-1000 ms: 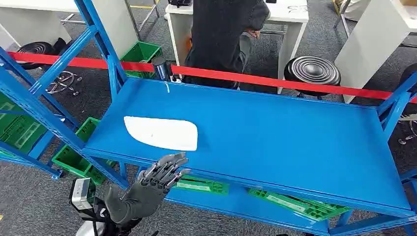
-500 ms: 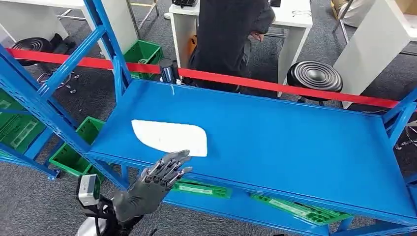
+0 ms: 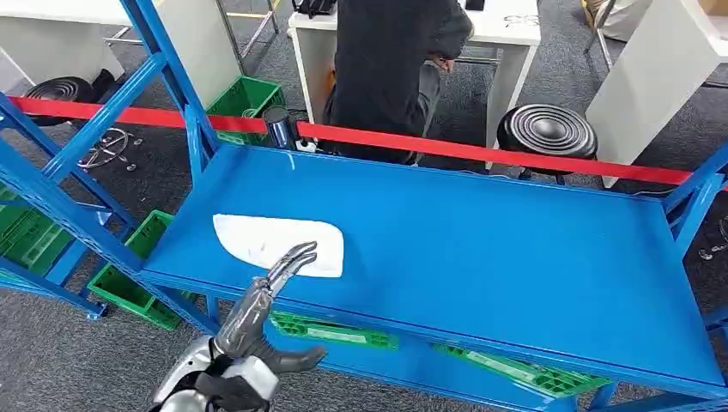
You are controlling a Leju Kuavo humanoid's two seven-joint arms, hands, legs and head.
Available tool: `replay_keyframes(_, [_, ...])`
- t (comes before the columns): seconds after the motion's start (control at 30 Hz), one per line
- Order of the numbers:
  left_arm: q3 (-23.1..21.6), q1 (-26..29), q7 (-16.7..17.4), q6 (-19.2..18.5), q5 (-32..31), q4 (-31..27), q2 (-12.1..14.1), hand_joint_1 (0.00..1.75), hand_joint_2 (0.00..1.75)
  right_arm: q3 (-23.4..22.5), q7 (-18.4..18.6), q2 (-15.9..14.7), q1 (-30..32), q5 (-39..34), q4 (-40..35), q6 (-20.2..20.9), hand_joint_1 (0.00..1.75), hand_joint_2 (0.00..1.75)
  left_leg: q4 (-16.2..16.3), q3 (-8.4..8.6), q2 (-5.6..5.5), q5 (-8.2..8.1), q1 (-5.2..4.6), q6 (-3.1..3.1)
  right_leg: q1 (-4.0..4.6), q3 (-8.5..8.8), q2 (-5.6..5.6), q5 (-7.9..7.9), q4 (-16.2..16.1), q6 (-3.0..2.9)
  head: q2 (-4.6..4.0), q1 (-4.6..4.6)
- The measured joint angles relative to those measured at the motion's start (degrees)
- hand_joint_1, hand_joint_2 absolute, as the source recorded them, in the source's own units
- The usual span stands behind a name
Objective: Take the parts from the cabinet and place them on the table.
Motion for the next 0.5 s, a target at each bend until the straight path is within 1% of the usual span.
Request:
replay_keyframes(0.03, [-0.2, 0.0, 1.1, 1.3, -2.0, 0.3, 0.1, 0.00, 1.75, 0.0, 0.0, 0.0, 0.1, -0.2, -0.1, -0.1, 0.00, 0.00, -0.5, 0.01, -0.01, 0.98, 0.00, 0.17, 0.07, 0.08, 0.03, -0.04, 0.0, 0.00, 0.00, 0.00])
replay_keyframes(0.07, [-0.5, -0.1, 2.6, 2.8, -4.6, 0.5, 0.2, 0.00, 1.75, 0.0, 0.0, 0.0, 0.2, -0.3, -0.3, -0.3, 0.00, 0.00, -3.5, 1.30, -0.02, 3.15, -0.03, 0.52, 0.23, 0.18, 0.16, -0.07, 0.0, 0.01, 0.00, 0.00])
replay_keyframes(0.1, [-0.8, -0.4, 3.7, 4.3, -7.2, 0.9, 0.2, 0.00, 1.75, 0.1, 0.1, 0.0, 0.2, -0.4, -0.5, -0.5, 0.00, 0.00, -8.6, 3.69, -0.04, 5.88, -0.16, 1.11, 0.37, 0.30, 0.30, -0.08, 0.0, 0.01, 0.00, 0.00])
replay_keyframes(0.13, [-1.0, -0.8, 4.5, 5.4, -9.1, 1.1, 0.3, 0.00, 1.75, 0.2, 0.1, 0.0, 0.2, -0.5, -0.8, -0.7, 0.00, 0.00, -14.2, 6.43, -0.07, 8.37, -0.42, 2.03, 0.57, 0.42, 0.38, -0.08, -0.1, 0.01, 0.00, -0.02])
replay_keyframes(0.17, [-1.1, -1.2, 5.6, 6.5, -11.2, 1.2, 0.4, 0.00, 1.75, 0.4, 0.1, 0.3, 0.3, -0.7, -1.1, -0.9, 0.00, 0.00, -17.8, 8.14, -0.07, 8.82, -0.86, 3.01, 0.30, 0.42, 0.40, -0.07, -0.1, 0.05, 0.00, 0.08])
replay_keyframes(0.2, [-1.3, -1.4, 6.6, 7.5, -12.8, 1.6, 0.4, 0.00, 1.75, 0.5, 0.1, 0.2, 0.3, -0.8, -1.4, -1.1, 0.00, 0.00, -18.0, 8.26, 0.54, 8.59, -0.99, 3.02, 1.03, 0.27, 0.40, -0.10, -0.1, 0.10, 0.00, 0.15])
replay_keyframes(0.23, [-1.5, -1.7, 7.5, 8.7, -14.6, 1.9, 0.4, 0.00, 1.75, 0.6, 0.2, 0.2, 0.4, -0.9, -1.6, -1.1, 0.00, 0.00, -18.0, 8.17, 0.54, 8.57, -1.34, 3.18, 0.61, 0.17, 0.35, -0.16, -0.1, 0.22, 0.00, 0.00])
replay_keyframes(0.27, [-1.7, -1.8, 8.4, 9.4, -16.3, 2.4, 0.4, 0.00, 1.75, 0.8, 0.4, 0.1, 0.4, -1.1, -1.7, -1.2, 0.00, 0.00, -18.0, 8.10, 0.53, 8.57, -1.39, 3.37, 0.54, 0.30, 0.25, -0.08, -0.3, 0.51, 0.00, 0.11])
replay_keyframes(0.3, [-1.9, -1.9, 9.3, 10.1, -18.0, 2.6, 0.5, 0.00, 1.75, 0.9, 0.5, 0.1, 0.4, -1.1, -1.9, -1.3, 0.00, 0.00, -18.4, 8.17, 0.50, 8.77, -1.50, 3.67, 0.61, 0.42, 0.23, 0.08, -0.5, 0.79, 0.00, 0.02])
replay_keyframes(0.33, [-2.0, -2.0, 10.3, 10.7, -19.6, 2.8, 0.6, 0.00, 1.75, 1.0, 0.6, 0.0, 0.4, -1.2, -2.1, -1.5, 0.00, 0.00, -20.0, 9.09, 0.53, 9.64, -1.05, 3.82, 1.03, 0.34, 0.23, -0.03, -0.6, 1.06, 0.00, 0.11])
replay_keyframes(0.37, [-2.2, -2.2, 10.9, 11.1, -20.6, 3.2, 0.5, 0.00, 1.75, 1.2, 0.7, -0.1, 0.5, -1.2, -2.3, -1.7, 0.00, 0.00, -20.7, 9.53, 0.70, 10.02, -1.01, 3.75, 0.79, -0.38, 0.12, -0.75, 0.9, 0.99, 0.00, 0.15])
replay_keyframes(0.4, [-2.4, -2.5, 11.3, 11.3, -21.3, 3.5, 0.5, 0.00, 1.75, 1.4, 0.8, -0.1, 0.4, -1.2, -2.3, -1.7, 0.00, 0.00, -20.9, 9.53, 0.73, 10.13, -0.92, 4.01, 0.76, -1.76, 0.16, -2.36, 3.9, 0.61, 0.00, 0.18])
replay_keyframes(0.43, [-2.6, -2.6, 11.8, 11.5, -22.1, 4.0, 0.5, 0.00, 1.75, 1.6, 0.8, -0.2, 0.3, -1.2, -2.4, -1.7, 0.00, 0.00, -20.9, 9.49, 0.69, 10.18, -0.97, 4.01, 0.67, -4.05, 0.15, -4.30, 8.5, 0.33, 0.00, 0.20])
replay_keyframes(0.47, [-2.7, -2.4, 12.0, 11.6, -22.5, 4.3, 0.5, 0.00, 1.75, 1.6, 0.9, -0.2, 0.4, -1.2, -2.4, -1.7, 0.00, 0.00, -20.9, 9.48, 0.69, 10.15, -1.06, 4.02, 0.56, -6.40, 0.15, -5.95, 13.3, 0.27, 0.00, 0.20])
replay_keyframes(0.5, [-2.8, -2.5, 12.2, 11.7, -23.0, 4.7, 0.5, 0.00, 1.75, 1.8, 0.9, -0.4, 0.5, -1.2, -2.4, -1.7, 0.00, 0.00, -20.8, 9.42, 0.66, 10.10, -1.09, 4.01, 0.49, -7.94, 0.14, -6.65, 16.2, 0.50, 0.00, 0.15])
